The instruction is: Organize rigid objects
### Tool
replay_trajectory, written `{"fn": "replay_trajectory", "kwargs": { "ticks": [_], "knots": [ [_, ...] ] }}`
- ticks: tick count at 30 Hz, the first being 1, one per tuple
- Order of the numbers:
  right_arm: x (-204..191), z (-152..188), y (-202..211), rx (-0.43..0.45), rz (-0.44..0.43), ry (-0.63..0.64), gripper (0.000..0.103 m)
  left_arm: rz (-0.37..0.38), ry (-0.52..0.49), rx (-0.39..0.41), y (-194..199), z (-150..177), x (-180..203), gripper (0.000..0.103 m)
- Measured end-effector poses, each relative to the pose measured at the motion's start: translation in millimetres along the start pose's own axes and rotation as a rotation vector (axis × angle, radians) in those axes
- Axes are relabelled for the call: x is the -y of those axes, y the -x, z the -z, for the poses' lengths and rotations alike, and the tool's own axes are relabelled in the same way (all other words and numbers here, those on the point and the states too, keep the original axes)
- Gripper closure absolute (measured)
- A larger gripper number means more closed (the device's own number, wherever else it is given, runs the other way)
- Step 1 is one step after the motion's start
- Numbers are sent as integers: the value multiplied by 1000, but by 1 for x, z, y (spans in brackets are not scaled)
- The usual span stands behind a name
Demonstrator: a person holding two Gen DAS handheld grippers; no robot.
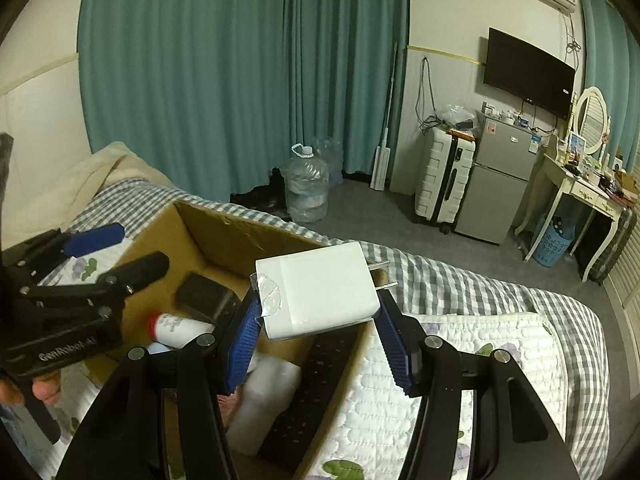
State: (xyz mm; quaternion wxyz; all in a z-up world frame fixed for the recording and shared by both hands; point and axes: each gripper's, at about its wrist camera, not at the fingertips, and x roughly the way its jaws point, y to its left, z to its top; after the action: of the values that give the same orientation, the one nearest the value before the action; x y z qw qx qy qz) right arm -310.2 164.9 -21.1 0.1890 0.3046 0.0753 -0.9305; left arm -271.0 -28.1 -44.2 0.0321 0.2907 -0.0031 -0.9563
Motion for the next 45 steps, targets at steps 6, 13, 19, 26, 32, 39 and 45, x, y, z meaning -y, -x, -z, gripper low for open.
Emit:
{"fn": "replay_trajectory", "kwargs": {
  "ticks": [6,13,19,26,32,39,45],
  "knots": [
    [-20,-9,-30,-37,-31,-29,47,-40,-7,48,17,-8,-12,32],
    [-30,-18,-33,-62,49,-79,21,-97,-26,91,70,-25,-19,32],
    [-27,-42,67,45,130,-125,7,-111,21,184,147,-47,-26,30],
    [-51,-57,195,191,237,-46,0,-110,25,292,234,-56,-22,24],
    [-73,-44,257,238,251,-77,0,-106,-15,308,270,-42,-20,22],
    [-88,-1,291,294,186,-119,0,-69,-53,325,281,-4,-21,22],
    [-99,46,241,290,153,-82,0,-58,-43,251,229,47,-19,21]
  ]
}}
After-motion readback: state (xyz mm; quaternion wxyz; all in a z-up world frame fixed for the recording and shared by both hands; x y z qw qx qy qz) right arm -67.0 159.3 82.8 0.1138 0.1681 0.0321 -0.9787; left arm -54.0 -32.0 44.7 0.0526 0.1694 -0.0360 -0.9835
